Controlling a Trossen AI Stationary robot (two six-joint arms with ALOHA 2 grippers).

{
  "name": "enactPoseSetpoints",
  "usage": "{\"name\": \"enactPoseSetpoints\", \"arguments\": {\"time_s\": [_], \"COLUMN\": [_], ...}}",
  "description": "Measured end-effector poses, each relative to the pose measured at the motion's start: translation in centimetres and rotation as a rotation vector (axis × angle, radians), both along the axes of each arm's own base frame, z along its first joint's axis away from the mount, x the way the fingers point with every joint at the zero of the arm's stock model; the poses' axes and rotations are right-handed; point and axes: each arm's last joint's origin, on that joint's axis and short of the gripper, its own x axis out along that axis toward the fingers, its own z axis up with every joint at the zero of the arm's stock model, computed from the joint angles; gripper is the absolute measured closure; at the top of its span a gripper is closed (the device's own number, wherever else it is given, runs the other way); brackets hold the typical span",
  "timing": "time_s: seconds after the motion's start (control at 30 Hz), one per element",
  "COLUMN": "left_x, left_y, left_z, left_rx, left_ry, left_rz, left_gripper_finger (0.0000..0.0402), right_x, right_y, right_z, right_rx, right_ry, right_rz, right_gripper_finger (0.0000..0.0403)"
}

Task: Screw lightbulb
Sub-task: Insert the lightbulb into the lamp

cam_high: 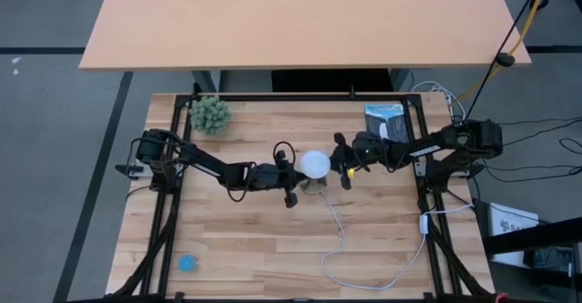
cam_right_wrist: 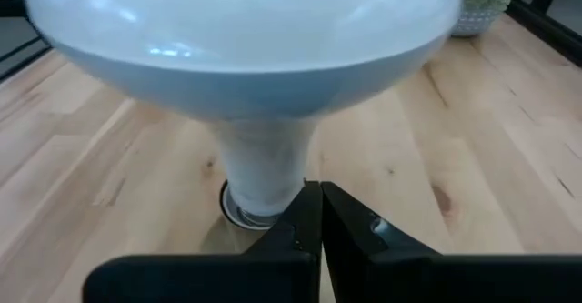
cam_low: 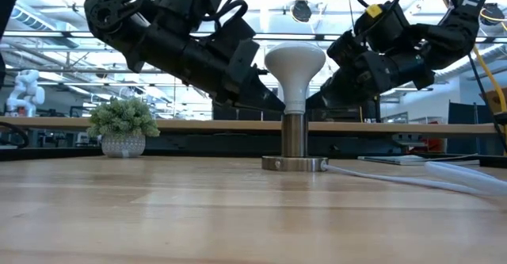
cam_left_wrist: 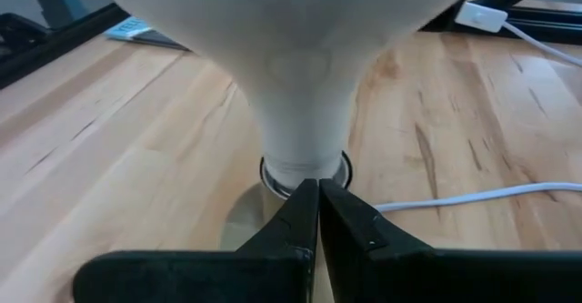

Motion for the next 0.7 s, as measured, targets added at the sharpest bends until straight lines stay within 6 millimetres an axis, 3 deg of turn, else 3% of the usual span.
{"name": "enactPoseSetpoints", "arguments": {"time_s": [0.7], "left_x": [-0.1], "left_y": [0.45], "left_z": [-0.12], "left_rx": [0.018], "left_ry": [0.01], "left_rz": [0.094], "left_gripper_finger": [0.0383], "right_x": [-0.05], "right_y": [0.85], "right_z": [-0.29], "right_rx": [0.049], "right_ry": [0.028], "right_rz": [0.119], "right_gripper_finger": [0.0403]}}
